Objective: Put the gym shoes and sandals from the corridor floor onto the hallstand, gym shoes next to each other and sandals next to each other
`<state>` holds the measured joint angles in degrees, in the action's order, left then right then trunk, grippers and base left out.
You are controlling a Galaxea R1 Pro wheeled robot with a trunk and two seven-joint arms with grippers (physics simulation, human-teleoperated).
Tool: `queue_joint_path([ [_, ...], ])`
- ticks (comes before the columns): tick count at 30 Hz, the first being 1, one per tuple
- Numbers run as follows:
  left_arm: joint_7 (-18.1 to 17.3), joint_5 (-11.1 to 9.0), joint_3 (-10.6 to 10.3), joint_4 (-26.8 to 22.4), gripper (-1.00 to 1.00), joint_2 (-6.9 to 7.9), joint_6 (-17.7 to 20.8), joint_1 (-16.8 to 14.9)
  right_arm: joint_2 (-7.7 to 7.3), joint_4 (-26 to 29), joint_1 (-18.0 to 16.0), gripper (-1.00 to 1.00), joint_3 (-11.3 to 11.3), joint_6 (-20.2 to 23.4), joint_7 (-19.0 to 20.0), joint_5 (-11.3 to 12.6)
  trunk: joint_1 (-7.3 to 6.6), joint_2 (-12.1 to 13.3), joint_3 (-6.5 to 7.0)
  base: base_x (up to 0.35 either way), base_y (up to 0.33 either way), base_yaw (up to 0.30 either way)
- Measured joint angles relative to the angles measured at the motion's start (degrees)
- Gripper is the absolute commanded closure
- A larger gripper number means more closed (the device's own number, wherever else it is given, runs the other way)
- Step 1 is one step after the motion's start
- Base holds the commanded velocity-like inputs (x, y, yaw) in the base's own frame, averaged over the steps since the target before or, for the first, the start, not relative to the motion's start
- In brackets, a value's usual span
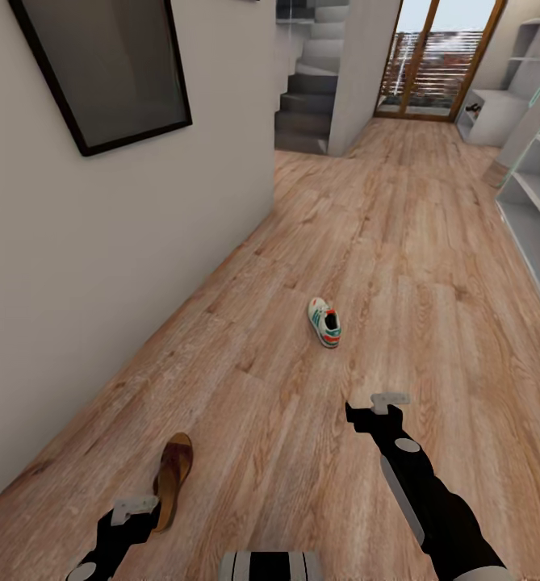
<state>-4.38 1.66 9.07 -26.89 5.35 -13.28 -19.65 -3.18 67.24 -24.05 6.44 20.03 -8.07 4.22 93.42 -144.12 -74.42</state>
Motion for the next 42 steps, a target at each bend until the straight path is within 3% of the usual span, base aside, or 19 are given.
queue_joint_path([
  [6, 0.02, 0.37, 0.07, -0.02, -1.00, -0.02, -0.15, -0.01, -0.01, 0.02, 0.01, -1.00, -0.01, -0.01, 0.00, 0.00, 0.15, -0.08, -1.77, 0.000, 0.000, -0.158],
  [23, 0.06, 0.37, -0.14, -0.11, -1.00, 0.07, -0.18, -0.04, 0.02, 0.04, 0.00, -1.00, 0.08, 0.11, -0.05, 0.00, 0.15, -0.08, -1.97, 0.000, 0.000, -0.122],
  [42, 0.12, 0.11, 0.01, -0.12, -1.00, 0.21, -2.31, -0.09, 0.09, 0.09, 0.00, -1.00, 0.09, 0.11, -0.09, 0.00, 0.64, -0.34, -6.98, 0.000, 0.000, -0.015],
])
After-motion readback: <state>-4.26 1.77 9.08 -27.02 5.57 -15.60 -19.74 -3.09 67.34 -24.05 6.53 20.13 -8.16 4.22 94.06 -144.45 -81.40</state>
